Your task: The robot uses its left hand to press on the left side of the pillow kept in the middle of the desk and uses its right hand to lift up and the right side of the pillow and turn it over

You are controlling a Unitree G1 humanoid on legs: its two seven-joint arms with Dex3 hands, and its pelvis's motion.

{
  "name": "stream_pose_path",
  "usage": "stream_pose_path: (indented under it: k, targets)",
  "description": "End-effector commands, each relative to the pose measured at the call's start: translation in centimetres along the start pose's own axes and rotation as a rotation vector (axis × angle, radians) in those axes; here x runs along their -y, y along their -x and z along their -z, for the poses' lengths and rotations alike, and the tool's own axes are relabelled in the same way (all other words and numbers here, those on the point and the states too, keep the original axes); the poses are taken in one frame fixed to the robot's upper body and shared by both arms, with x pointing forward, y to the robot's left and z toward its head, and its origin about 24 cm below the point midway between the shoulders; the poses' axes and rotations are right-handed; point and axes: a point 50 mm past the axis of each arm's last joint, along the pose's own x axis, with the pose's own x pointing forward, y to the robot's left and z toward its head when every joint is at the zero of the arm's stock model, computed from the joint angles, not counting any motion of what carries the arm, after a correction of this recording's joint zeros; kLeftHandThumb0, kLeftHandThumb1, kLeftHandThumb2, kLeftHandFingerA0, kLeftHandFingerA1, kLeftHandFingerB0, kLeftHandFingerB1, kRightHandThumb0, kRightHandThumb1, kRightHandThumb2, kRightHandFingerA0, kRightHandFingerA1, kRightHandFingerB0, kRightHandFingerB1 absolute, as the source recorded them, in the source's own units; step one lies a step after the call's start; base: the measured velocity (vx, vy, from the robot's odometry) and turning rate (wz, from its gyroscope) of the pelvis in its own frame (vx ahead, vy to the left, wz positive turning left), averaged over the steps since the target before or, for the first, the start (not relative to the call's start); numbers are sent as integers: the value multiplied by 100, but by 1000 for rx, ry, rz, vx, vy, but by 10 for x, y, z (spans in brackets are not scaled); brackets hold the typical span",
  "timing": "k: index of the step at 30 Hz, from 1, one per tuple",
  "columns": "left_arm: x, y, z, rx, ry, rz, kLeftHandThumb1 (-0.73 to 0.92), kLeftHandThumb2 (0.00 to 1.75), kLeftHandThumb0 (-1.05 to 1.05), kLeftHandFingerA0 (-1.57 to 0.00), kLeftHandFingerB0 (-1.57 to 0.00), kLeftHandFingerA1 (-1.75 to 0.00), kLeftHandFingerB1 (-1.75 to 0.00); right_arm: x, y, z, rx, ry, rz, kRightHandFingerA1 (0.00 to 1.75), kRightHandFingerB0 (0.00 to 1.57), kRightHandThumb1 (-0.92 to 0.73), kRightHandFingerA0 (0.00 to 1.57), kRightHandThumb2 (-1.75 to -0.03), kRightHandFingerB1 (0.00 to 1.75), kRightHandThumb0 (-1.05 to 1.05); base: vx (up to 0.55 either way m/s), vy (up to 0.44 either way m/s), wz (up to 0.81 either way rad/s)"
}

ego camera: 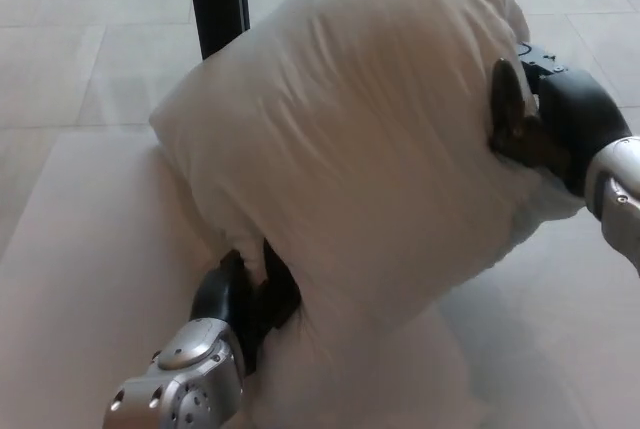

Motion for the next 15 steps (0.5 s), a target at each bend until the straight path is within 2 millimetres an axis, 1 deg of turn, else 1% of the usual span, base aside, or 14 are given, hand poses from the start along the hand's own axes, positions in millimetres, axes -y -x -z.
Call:
stream_pose_path:
  k: [1,2,3,4,5,6,7,8,10,11,12,13,14,15]
  targets:
    - [35,-4,40,-137,55,31,80,120,-105,-1,0,-24,-10,-62,-4,1,15,122,-304,56,15,-87,34,-67,32,-99,0,0,0]
    - [38,-5,41,-138,60,40,84,119,-105,-15,0,-46,-10,-72,-3,5,11,157,-339,58,13,-70,28,-110,43,-105,0,0,0]
    - [40,-4,42,-130,62,53,78,101,-86,-2,0,-47,0,-76,-3,6,13,171,-359,57,18,-82,37,-65,33,-96,0,0,0]
    - [44,-3,43,-125,83,65,88,105,-89,-18,0,-65,-7,-86,-2,10,6,193,-403,71,20,-65,51,-105,44,-100,0,0,0]
    - [48,-3,45,-143,94,51,91,107,-83,-27,0,-74,-5,-99,1,16,-15,222,-435,93,26,-76,64,-64,34,-92,0,0,0]
    - [49,-4,46,-155,73,44,91,107,-83,-27,0,-74,-5,-104,2,19,-16,255,-444,93,26,-76,64,-64,34,-92,0,0,0]
    - [50,-7,44,-166,37,55,86,85,-77,-39,-2,-98,-16,-110,2,20,-4,328,-446,84,26,-78,33,-64,37,-92,0,0,0]
    - [49,-7,46,-135,-21,90,85,122,-91,-59,-5,-118,-57,-117,3,24,10,367,-454,69,26,-77,23,-64,40,-93,0,0,0]
    - [48,-7,46,-118,-56,95,78,120,-88,-75,-9,-128,-60,-123,4,27,17,383,-460,66,26,-75,28,-64,41,-90,0,0,0]
    - [46,-7,48,-118,-88,98,75,113,-95,-45,-25,-88,-61,-130,4,32,14,395,-469,60,28,-76,23,-63,40,-91,0,0,0]
    - [45,-8,52,-119,-127,112,92,78,-94,-29,-8,-75,-42,-143,6,42,-13,373,-488,78,24,-58,42,-83,45,-94,0,0,0]
    - [45,-8,53,-117,-131,116,92,78,-94,-29,-8,-75,-42,-145,6,44,-23,359,-491,78,24,-58,42,-83,45,-94,0,0,0]
    - [54,-3,62,-124,-174,91,80,104,-89,-18,0,-52,0,-161,9,56,-46,329,-509,73,30,-68,26,-61,47,-83,0,0,0]
    - [58,-1,64,-125,-216,76,80,104,-89,-18,0,-52,0,-166,11,60,-49,315,-516,73,30,-68,26,-61,47,-83,0,0,0]
